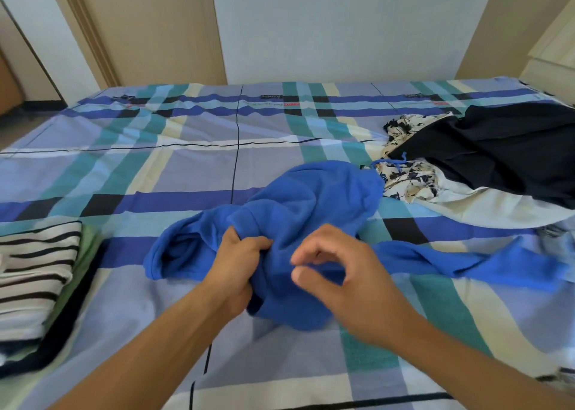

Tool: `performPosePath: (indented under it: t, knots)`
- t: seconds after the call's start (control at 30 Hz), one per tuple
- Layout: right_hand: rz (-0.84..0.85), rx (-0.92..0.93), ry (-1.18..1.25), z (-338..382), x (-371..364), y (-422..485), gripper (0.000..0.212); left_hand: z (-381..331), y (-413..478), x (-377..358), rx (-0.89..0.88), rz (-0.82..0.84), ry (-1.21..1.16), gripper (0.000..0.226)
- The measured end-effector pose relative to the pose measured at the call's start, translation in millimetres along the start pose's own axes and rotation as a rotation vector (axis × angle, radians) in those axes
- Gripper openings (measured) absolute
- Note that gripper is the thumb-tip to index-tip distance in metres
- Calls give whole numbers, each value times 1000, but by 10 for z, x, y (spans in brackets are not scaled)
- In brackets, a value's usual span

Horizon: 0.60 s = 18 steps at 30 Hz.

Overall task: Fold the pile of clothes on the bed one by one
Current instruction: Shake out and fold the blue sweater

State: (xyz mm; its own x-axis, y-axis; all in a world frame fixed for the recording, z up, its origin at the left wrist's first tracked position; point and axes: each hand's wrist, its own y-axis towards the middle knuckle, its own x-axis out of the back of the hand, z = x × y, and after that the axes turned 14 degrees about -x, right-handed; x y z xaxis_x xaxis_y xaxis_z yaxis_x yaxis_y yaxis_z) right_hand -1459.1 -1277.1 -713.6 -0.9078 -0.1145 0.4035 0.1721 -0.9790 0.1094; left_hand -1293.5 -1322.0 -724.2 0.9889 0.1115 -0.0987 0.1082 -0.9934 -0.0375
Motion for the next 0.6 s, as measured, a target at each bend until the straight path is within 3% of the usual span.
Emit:
performPosePath:
  t: [0.07, 0.13, 0.23, 0.3, 0.43, 0.5, 0.6]
  knots:
    - [-149, 53, -58, -32, 128, 77, 25, -76, -22, -21, -78, 104, 28, 21]
    - [-189, 144, -198, -30, 298, 173, 57, -199, -93, -15, -208, 435, 197, 12]
    - [22, 341, -525, -10, 463, 255, 86, -332, -228, -40, -230, 1043, 552, 30]
    - [252, 416, -697, -66, 391, 247, 88, -297, -307, -42, -164, 1233, 681, 38]
    - [555, 293, -674, -271, 177, 234, 55, -237, -390, -8, -177, 1303, 736, 26]
    - [574, 240, -715, -345, 228, 314, 34, -301, -377, 19, -190, 1273, 692, 27]
    - [527, 182, -681, -430, 334, 402, 23, -456, -293, 107, -220, 1203, 583, 15]
